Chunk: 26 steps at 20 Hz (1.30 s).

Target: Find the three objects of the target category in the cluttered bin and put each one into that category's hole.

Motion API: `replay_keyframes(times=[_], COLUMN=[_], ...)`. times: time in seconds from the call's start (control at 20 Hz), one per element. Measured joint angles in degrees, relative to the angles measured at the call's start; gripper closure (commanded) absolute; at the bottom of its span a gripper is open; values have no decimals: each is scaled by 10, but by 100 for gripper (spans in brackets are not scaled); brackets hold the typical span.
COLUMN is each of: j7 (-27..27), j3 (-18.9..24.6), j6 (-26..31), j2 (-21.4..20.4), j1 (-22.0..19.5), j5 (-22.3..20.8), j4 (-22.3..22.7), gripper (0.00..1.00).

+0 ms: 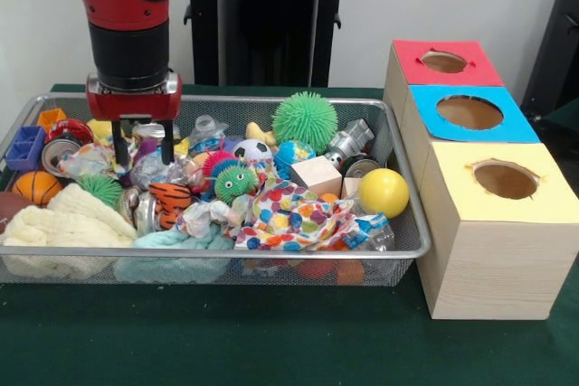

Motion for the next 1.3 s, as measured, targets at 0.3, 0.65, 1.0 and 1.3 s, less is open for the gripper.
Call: replay_keyframes(times=[0.3, 0.65, 1.0, 1.3], j7=[0, 0, 0, 0], j3=[-2, -2, -2, -2], j6=[-11, -13, -13, -13], j2=[2, -24, -43, -45], j1=[0, 7, 23, 41], j5=[0, 5, 17, 25], j4=[-2, 4, 4, 4], gripper=[0, 0, 0, 0])
